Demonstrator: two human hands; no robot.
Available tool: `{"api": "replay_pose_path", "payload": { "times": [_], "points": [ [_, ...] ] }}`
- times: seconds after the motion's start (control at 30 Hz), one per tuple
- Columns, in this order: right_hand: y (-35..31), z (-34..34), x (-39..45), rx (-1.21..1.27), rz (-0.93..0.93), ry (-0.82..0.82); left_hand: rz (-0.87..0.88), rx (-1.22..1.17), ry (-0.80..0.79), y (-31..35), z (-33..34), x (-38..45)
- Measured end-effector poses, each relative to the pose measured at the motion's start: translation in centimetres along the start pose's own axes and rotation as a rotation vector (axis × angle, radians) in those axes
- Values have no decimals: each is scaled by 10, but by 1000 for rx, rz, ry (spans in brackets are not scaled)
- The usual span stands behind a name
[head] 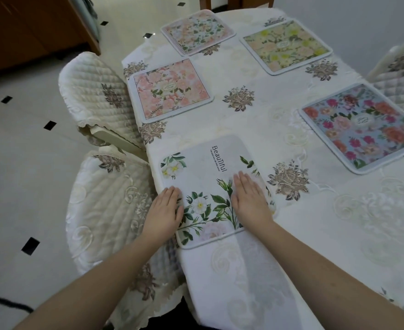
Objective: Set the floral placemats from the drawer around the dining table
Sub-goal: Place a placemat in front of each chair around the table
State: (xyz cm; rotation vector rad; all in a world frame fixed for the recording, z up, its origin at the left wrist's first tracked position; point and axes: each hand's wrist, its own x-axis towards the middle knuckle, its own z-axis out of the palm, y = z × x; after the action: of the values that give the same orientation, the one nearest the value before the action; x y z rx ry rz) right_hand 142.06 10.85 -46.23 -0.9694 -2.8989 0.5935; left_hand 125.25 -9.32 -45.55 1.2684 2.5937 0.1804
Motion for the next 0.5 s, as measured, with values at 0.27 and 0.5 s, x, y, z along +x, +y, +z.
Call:
{"api": "replay_pose_path", "payload": {
  "times": [0.27, 0.5],
  "points": [
    [-55, -6, 84, -41, -142, -13, 46, -61, 69, 7, -21, 79],
    [-79, 19, 136, -83, -138, -144, 41, -103, 41, -4, -13, 129]
  ]
}}
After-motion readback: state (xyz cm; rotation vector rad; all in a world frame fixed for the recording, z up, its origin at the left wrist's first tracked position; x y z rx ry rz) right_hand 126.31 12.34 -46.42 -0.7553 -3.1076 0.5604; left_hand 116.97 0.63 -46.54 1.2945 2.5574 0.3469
